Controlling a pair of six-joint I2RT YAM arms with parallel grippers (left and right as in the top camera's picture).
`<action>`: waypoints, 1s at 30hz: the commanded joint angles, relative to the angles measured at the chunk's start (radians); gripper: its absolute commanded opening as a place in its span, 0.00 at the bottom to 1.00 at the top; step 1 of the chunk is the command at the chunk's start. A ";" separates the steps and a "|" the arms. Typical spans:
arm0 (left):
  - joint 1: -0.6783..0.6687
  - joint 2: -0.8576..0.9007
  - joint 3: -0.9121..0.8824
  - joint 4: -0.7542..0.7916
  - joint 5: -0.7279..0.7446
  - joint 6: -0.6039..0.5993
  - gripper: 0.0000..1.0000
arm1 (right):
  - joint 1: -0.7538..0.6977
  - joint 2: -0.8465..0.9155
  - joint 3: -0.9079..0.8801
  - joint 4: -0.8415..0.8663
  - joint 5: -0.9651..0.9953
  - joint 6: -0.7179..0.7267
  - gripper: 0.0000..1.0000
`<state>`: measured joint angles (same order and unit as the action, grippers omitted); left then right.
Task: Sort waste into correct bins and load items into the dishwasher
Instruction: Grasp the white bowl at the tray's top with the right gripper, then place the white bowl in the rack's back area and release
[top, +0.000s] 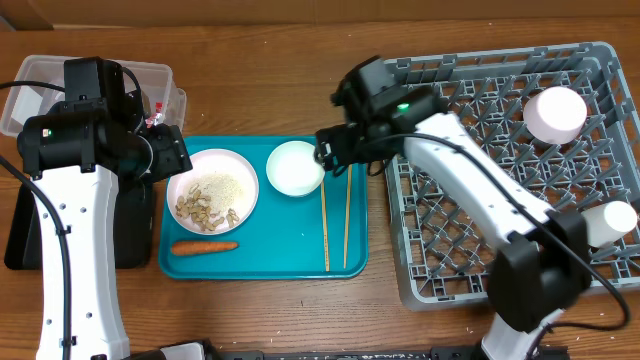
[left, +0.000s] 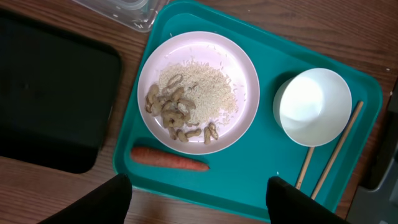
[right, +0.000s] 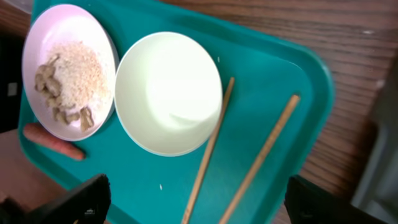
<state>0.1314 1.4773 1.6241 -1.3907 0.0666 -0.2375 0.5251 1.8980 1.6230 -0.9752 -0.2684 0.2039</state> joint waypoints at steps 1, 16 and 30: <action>0.001 -0.006 0.015 0.003 0.005 -0.013 0.72 | 0.039 0.062 0.012 0.035 0.063 0.085 0.84; 0.001 -0.006 0.015 0.003 0.005 -0.013 0.72 | 0.078 0.223 0.012 0.145 0.119 0.194 0.35; 0.001 -0.006 0.015 -0.001 0.005 -0.010 0.72 | 0.076 0.223 0.012 0.162 0.145 0.194 0.04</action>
<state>0.1314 1.4773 1.6241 -1.3914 0.0673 -0.2375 0.6022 2.1208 1.6230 -0.8097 -0.1398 0.3935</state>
